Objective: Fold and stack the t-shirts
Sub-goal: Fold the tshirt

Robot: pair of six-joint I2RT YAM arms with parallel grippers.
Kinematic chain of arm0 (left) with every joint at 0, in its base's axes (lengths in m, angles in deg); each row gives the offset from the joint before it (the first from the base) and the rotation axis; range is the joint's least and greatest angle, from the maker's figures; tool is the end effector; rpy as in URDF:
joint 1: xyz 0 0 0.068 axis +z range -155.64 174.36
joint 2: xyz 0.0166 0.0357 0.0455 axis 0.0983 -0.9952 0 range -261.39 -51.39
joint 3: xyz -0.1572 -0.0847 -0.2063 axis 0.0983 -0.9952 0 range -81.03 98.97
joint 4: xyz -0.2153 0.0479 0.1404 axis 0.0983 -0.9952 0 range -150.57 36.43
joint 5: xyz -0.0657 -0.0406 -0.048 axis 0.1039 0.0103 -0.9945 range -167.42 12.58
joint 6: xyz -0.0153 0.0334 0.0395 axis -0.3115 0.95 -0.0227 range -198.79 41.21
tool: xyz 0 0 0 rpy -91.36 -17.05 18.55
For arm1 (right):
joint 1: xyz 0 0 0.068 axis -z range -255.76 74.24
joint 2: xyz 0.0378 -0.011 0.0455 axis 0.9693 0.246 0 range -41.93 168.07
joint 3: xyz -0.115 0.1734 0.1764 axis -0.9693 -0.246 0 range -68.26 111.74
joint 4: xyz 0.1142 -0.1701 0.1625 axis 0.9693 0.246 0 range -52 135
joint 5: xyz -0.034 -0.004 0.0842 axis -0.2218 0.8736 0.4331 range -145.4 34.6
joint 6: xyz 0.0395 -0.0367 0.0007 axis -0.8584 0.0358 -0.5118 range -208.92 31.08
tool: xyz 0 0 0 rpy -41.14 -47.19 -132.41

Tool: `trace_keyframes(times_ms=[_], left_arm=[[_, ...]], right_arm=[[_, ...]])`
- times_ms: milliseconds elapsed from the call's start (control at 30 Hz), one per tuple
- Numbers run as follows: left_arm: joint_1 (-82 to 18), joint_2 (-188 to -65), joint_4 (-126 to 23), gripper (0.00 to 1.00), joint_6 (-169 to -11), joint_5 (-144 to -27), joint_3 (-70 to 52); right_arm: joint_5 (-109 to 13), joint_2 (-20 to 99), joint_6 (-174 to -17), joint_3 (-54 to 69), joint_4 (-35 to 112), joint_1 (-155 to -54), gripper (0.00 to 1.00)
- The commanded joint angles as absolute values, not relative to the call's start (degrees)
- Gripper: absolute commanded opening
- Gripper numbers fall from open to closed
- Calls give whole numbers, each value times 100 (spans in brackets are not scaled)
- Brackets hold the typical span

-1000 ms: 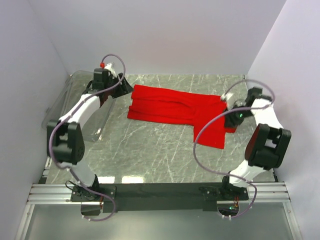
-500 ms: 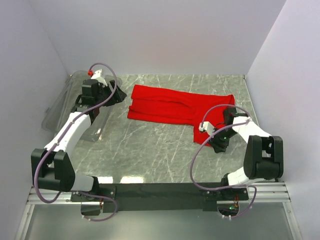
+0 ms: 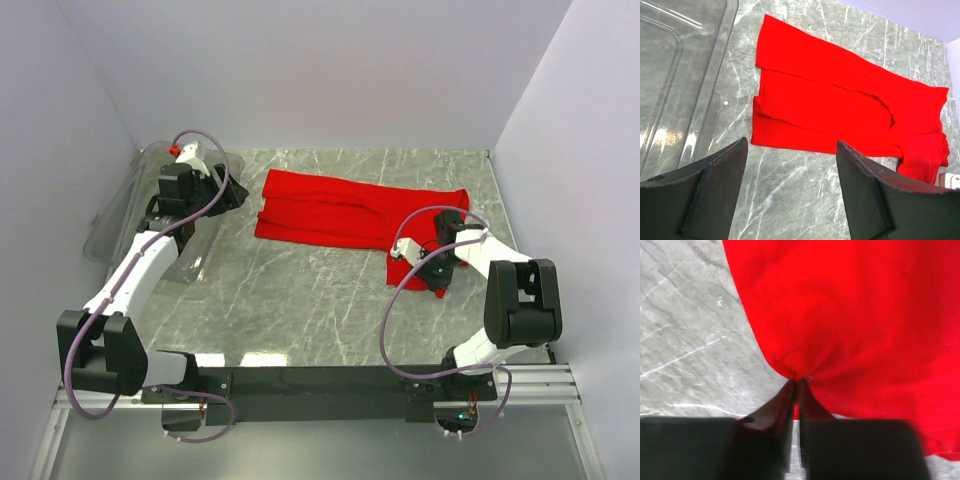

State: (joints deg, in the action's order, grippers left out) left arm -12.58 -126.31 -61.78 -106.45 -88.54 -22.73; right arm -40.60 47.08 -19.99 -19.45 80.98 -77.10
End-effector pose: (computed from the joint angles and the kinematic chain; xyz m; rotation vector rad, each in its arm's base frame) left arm 0.2991 -0.0434 0.3101 -0.2418 2.0288 -0.5771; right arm 0.2539 0.0150 0.1575 -1.6823 2.3520 0.2163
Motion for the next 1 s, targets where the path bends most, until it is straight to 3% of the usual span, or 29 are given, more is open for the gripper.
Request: trace_keyframes(times_ms=[0,367,700,967], left_arm=[[-1215,-12426,-6156,77,-10551,-8823,-2320],[-1188,-12425,-6174,77,-10560,-8885,-2373],[-1179,-12592,-6218,76,-10586,-8938,-2302],[-1179,-12663,-6210,76,-10630,-9025,-2302]], right_arm=[[-3897,4755,-2229,-1712,8211,-7752,3],[-2930,4938,-2659,274,9126,-7067,0],[-2728,6624,-4117,2619,8995,-6917,0],[-2754,7549,-4875,3527,8775,-7021,0]])
